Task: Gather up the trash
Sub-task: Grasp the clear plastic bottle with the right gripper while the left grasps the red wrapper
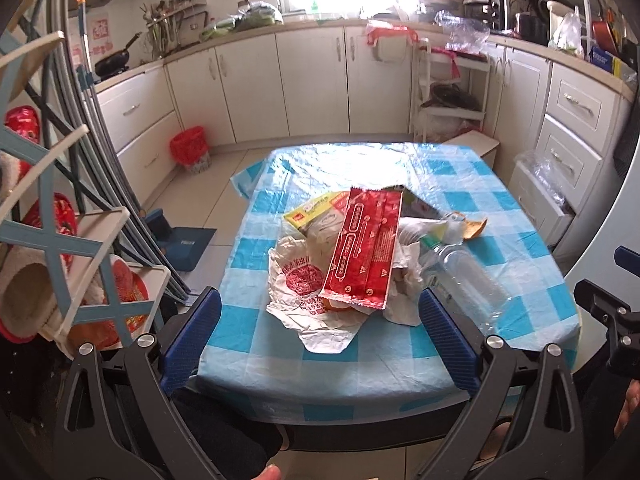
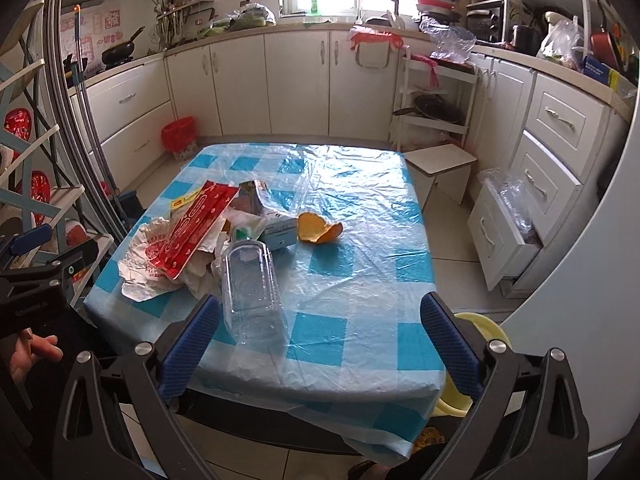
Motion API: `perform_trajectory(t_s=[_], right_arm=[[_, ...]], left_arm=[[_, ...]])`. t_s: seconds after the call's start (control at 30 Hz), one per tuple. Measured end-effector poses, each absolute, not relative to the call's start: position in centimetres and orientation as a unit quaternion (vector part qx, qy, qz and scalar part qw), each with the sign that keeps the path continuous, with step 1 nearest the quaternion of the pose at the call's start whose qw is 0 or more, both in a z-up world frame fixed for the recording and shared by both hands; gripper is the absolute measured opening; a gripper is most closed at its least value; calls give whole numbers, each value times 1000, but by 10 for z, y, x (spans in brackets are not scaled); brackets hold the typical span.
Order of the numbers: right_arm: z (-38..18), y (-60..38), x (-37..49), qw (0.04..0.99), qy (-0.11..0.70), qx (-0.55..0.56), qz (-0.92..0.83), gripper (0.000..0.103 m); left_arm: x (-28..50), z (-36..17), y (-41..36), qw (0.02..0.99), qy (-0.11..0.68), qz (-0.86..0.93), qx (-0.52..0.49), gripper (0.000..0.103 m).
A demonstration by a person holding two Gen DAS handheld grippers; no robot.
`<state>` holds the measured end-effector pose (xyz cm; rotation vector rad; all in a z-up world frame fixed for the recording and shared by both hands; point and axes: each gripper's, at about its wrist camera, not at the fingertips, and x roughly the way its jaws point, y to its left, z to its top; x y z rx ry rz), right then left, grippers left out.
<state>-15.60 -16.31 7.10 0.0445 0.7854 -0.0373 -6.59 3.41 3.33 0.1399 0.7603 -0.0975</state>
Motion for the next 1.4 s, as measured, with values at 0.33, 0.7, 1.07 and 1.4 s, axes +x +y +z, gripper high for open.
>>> perform_trajectory(t_s=[0.33,0.7,1.07,1.4], right_arm=[[22,-130,-99,903,427,-6,50,96],[-8,-130,-79,896,435,2,89,77],[-15,-146,-80,886,437,70,139,55],[-16,-165,-83,869,435,155,178,55]], left_arm=[[-7,-9,26,907,412,-55,69,95],[28,-39,10,886,452,-83,65,95],[44,-60,-4,869,478,-102,80,85],[38,-57,13,867,479,-138,14,28]])
